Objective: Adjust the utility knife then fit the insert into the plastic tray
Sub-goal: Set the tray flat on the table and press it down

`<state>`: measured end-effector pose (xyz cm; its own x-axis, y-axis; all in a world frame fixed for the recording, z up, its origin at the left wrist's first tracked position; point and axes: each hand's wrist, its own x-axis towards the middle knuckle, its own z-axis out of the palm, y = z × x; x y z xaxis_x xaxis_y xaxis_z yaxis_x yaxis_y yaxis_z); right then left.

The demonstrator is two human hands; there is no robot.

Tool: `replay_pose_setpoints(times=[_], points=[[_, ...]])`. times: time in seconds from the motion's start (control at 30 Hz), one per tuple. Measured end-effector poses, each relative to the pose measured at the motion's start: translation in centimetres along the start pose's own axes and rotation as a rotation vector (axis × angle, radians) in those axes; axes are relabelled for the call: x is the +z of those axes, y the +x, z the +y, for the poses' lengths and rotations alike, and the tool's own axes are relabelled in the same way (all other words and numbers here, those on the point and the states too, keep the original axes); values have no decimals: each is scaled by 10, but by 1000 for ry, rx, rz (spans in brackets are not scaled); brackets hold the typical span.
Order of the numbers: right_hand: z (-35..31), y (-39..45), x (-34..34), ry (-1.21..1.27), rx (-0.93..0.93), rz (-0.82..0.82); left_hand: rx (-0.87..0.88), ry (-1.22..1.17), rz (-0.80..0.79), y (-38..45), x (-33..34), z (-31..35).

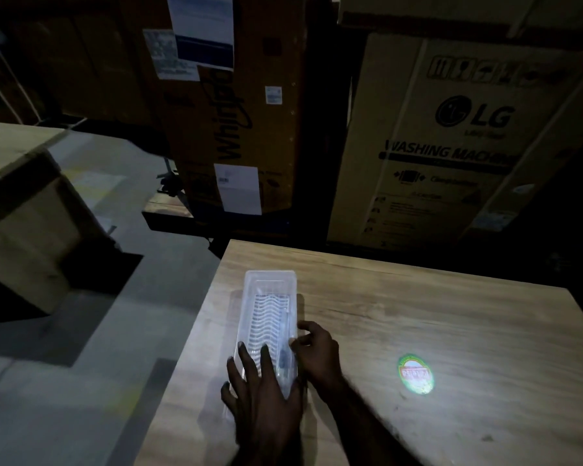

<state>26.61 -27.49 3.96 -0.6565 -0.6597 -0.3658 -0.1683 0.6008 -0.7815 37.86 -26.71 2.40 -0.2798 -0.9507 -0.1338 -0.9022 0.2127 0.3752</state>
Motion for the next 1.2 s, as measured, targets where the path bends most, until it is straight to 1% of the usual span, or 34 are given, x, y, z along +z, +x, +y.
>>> replay_pose_setpoints(times=[0.1,0.2,0.27,0.33,0.4,0.47,0.57,0.73,0.8,0.87,0.97,1.03,1.13,1.2], points=[[2,-1,0,-25,-18,-12,7,-29,9,2,-1,-7],[6,1,4,-30,-43,-7,59,-24,18,5,1,-18],[9,3,9,-54,-100,21,89,-5,27,4,2,-23],[11,4,14,-100,-214,13,149,30,42,3,4,-26],[7,4,17,-234,-352,3,196,85,58,4,7,-29],[6,12,21,-433,-478,83,194,112,69,7,8,-31],[-1,31,22,-654,-511,18,209,133,79,10,10,-31],[9,58,17,-820,-562,-35,320,162,95,24,12,-41],[11,61,17,-829,-590,-41,319,141,117,23,12,-39],[11,61,18,-847,-563,-58,320,124,119,22,9,-35],[12,61,20,-829,-550,-71,316,137,66,21,8,-33],[13,61,19,-792,-565,-86,290,115,-10,23,5,-36],[11,59,18,-625,-541,-145,293,95,-102,28,-2,-44],[11,55,21,-465,-512,-162,271,-60,-119,35,-7,-53]])
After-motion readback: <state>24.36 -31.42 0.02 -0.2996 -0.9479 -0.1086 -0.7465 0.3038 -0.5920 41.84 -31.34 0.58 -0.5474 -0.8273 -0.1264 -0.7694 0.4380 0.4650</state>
